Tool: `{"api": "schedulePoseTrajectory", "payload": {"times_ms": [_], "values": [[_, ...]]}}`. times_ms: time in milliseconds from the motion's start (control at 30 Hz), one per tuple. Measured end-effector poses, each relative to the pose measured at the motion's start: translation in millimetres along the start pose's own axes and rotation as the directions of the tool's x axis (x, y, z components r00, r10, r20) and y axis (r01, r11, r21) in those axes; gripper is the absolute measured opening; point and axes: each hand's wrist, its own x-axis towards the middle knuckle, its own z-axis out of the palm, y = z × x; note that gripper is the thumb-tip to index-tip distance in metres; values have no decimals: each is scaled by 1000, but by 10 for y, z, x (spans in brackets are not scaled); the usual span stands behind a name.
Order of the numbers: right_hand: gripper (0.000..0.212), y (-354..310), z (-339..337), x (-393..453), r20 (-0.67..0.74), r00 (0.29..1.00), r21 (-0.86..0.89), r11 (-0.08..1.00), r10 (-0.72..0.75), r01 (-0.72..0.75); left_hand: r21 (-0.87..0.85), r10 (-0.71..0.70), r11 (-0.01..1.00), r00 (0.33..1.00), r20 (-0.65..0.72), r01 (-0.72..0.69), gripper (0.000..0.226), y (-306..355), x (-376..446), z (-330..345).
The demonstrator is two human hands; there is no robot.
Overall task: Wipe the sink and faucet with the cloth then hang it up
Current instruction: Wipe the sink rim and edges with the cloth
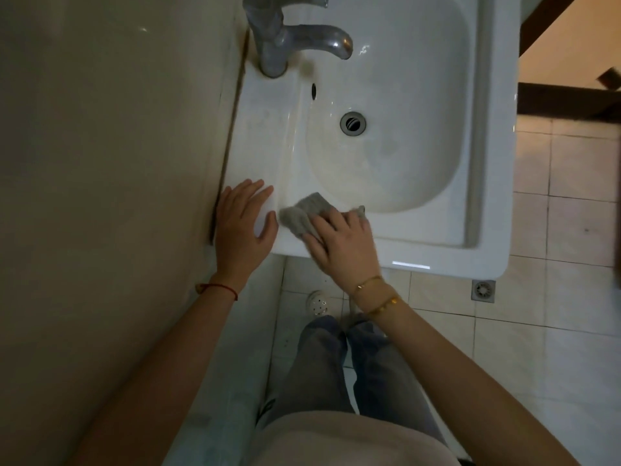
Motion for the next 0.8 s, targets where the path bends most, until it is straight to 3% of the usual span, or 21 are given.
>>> {"api": "schedulePoseTrajectory", "payload": {"times_ms": [67,167,300,467,600,733,800], "values": [[36,357,-176,-215,-5,1000,-27,1000,-5,5,-4,-1,1000,1000,-13,1,40,1,-2,-2],[41,965,-462,-561,-21,990,-63,988,141,-142,-16,-8,1000,1000,-18,8,39,18,5,-9],[37,767,-369,-443,-59,972,-63,971,227,-230,-28,-11,1000,1000,-24,10,39,20,6,-7],[32,-108,48,30,-21,992,-18,992,127,-128,-30,-11,999,1000,-16,11,39,13,8,-4],[37,331,-194,-207,-20,1000,-3,1000,-7,7,-43,-14,999,1000,-26,13,39,18,10,-6],[45,1185,-593,-648,-11,983,-75,980,181,-182,-59,-26,998,999,-24,25,39,37,11,-14],[42,1212,-597,-691,-59,956,-72,954,286,-290,-61,-36,998,999,-17,35,39,43,9,-18]]}}
